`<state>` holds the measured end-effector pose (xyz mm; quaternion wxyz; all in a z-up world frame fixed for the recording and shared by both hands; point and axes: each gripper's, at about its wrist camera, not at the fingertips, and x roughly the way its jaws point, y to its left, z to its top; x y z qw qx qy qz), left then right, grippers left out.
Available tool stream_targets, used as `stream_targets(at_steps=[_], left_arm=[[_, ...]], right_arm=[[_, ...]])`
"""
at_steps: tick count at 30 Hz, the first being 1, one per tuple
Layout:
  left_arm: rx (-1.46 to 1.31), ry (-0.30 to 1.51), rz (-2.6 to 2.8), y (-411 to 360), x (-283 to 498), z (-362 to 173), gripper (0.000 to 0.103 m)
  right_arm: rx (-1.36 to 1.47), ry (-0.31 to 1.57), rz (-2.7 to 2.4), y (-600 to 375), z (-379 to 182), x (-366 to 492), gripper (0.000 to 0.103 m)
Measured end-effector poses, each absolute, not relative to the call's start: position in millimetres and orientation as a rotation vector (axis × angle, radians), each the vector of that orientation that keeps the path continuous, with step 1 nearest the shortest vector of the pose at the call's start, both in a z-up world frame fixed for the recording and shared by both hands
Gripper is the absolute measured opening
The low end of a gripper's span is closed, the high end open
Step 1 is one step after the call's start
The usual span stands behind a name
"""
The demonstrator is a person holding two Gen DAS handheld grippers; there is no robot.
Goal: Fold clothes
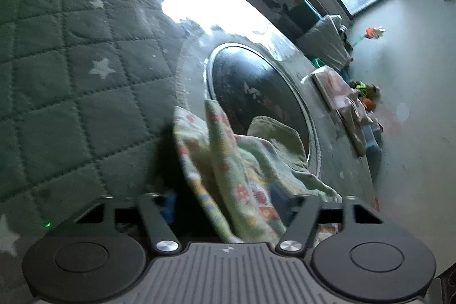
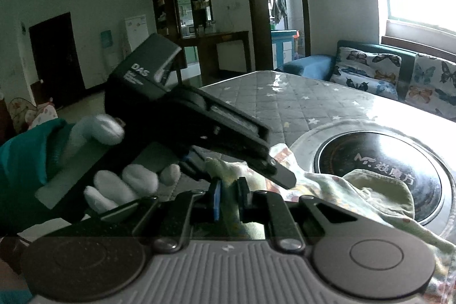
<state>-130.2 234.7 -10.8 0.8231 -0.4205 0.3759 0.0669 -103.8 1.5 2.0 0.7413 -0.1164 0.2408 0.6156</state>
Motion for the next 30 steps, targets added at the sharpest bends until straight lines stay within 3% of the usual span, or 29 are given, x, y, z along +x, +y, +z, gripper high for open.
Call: stream_targets(at_steps=[3,5,13,16,30], left_arm=[[-0.909,0.81,0.123,236,-126,-16,0.03],[-0.917,0.813,0.115,237,-124,-19,0.025],[-0.9,0.805,0.11,234,-125,-20,0.023],[-0.887,0.801,0.109,232,-125,-20,0.023],[-0.839,0.807,0.118,229,-125,-18,0.025]], right_arm=[[-0.256,0.53,1.357,0,0,-105,0.011],[-0.26,0.54,1.352,1,-2,-105,0.011],[-0.212,0.578,1.285,-30,-2,-85,0.027],[-0.201,0.595,1.167,-54,-6,-66,0.041],[-0.067,0.713,0.67,-134,-53,31,0.056]])
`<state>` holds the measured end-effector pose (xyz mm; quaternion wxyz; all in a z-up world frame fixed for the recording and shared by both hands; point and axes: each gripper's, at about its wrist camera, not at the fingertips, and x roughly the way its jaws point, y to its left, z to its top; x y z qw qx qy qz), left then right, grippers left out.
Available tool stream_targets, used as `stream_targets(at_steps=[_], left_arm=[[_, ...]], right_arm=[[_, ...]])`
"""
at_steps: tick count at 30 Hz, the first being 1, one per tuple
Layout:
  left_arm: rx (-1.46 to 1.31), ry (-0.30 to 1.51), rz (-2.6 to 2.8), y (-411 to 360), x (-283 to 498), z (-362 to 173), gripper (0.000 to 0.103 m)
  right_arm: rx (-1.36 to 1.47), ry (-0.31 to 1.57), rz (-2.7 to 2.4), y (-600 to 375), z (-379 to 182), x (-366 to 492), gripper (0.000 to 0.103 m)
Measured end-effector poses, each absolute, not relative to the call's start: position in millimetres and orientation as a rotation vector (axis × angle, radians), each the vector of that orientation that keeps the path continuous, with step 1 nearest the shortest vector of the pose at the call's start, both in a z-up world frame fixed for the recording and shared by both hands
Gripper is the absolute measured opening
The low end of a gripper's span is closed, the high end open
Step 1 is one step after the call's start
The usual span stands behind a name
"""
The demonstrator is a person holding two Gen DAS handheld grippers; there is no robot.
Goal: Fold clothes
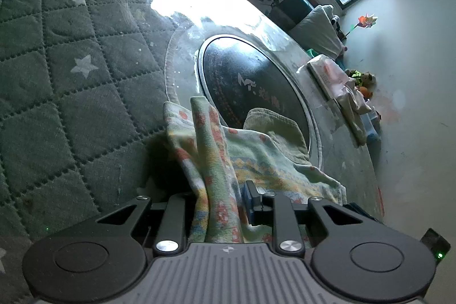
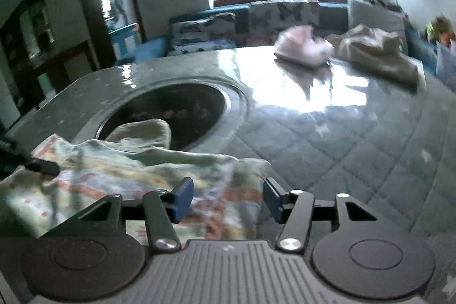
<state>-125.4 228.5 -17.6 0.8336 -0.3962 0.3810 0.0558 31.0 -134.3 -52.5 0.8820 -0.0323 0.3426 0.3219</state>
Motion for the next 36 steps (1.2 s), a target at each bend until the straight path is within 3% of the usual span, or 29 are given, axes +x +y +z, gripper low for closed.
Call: stream_targets(at_steps=[6,7,8,12,14,16,36], left_arm=[[-0.835,0.806,0.124,228,-126,-18,0.025],[-0.831,0.807,0.125,227,-126,-17,0.025],[-0.826,0.808,0.126,227,-126,-17,0.025],[-0.785,0.813,0.133,222,-124,-14,0.024],[-0.75,0.816,0.139,218,-123,-12,0.022],[-0.716,0.823,0.149,215,-121,-9,0.022],[-0.541,0.747,0.035,163,-91,52,0.013]], right_arm=[[-0.057,0.696,0.675,-126,-61,29,0.057],[-0.059,0.695,0.683,-123,-61,27,0.051],[-0.058,0.696,0.698,-122,-59,25,0.04],[-0.062,0.697,0.708,-121,-58,21,0.026],[-0.049,0.696,0.704,-124,-57,21,0.014],[-0.037,0.688,0.705,-128,-54,20,0.011],[-0.044,0.447,0.677,-164,13,-20,0.009]])
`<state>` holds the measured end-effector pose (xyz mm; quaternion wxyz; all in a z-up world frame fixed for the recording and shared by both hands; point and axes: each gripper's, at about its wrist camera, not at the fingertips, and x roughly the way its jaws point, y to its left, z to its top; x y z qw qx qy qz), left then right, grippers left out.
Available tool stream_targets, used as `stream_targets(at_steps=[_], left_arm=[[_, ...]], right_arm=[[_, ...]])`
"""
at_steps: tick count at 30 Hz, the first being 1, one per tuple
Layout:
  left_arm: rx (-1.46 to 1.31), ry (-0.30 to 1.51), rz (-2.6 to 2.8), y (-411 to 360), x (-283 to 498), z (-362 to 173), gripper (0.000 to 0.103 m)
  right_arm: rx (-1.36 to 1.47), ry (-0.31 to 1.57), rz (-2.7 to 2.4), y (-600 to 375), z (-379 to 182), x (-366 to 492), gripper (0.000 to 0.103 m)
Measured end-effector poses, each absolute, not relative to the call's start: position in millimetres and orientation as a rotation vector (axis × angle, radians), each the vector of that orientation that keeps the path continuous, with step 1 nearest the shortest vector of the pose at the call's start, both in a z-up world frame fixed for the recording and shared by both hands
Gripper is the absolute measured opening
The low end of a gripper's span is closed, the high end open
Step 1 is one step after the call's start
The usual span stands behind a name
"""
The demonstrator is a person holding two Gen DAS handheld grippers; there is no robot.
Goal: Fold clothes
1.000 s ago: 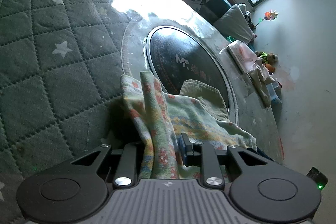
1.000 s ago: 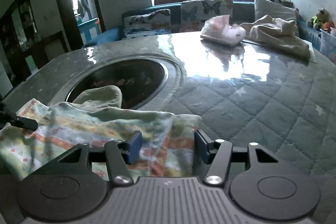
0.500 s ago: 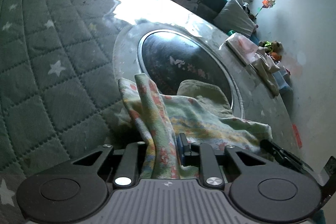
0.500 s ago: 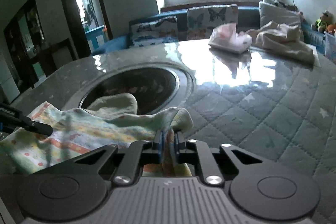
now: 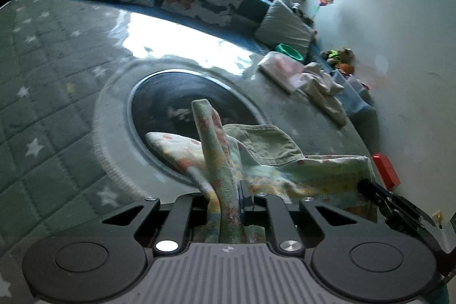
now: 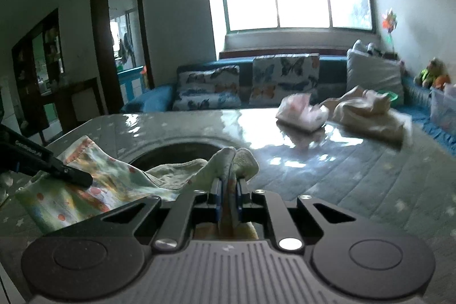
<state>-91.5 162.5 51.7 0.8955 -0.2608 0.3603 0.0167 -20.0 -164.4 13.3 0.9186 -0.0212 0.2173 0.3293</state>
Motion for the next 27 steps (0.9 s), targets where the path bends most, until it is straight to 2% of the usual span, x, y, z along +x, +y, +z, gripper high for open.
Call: stream_targets(at_steps=[27], left_arm=[[-0.253,0.711,-0.135,43,-5,102,0.013]], right_arm=[[-0.089,0.301,0.424,-257,65,-12,0.009]])
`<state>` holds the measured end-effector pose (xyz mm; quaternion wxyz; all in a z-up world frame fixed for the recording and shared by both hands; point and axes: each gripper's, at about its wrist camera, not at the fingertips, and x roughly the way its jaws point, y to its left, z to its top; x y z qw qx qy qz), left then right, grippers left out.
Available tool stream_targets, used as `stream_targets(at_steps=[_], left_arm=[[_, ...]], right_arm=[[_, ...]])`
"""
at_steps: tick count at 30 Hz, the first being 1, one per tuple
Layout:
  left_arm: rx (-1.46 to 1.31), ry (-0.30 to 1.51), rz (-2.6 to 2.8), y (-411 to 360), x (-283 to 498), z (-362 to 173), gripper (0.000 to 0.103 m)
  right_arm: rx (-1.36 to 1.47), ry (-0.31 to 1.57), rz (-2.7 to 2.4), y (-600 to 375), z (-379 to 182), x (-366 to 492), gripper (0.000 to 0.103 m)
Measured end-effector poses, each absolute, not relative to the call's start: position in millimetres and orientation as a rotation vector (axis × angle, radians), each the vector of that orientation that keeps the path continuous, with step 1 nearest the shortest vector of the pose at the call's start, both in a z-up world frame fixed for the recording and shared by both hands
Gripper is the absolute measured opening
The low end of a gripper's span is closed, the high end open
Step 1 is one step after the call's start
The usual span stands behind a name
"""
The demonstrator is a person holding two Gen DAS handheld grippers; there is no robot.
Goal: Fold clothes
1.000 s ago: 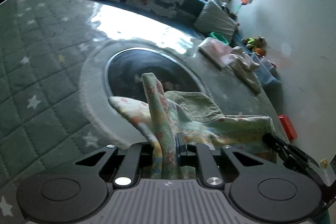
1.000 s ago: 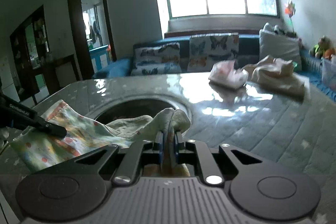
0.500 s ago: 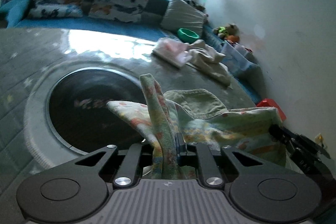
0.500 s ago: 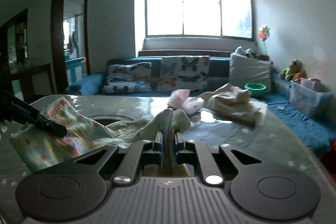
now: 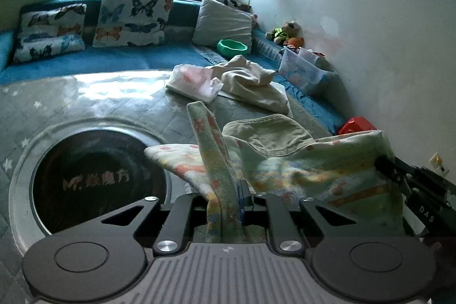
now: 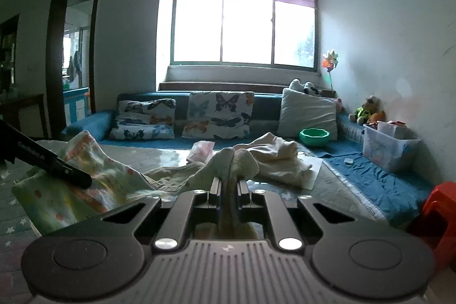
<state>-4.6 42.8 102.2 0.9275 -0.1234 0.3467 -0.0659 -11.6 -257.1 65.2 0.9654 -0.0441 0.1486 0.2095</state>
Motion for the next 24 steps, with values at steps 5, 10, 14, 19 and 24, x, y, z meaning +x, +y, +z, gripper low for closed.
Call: stream_targets(at_steps=[5,10,14,19,24], left_arm=[[-0.224,0.705,-0.141,30,6,107,0.013],[-0.201,0.711,-0.145,22,17,108,0.013],[-0.181,0.713,-0.146,15,26,111,0.013],[-0.163,0.712,-0.151,8,37,115,0.013],[-0.153,0.726,-0.15,5,48,112,0.014]], right_arm=[[-0.091,0.286,0.406,-265,70,-10,0.009],[-0.096,0.276,0.39,-273,73,-7,0.009],[-0.103,0.267,0.379,-279,76,-7,0.009],[-0.114,0.264,0.366,-282,78,-5,0.009],[-0.123,0.264,0.357,-283,78,-1,0.009]])
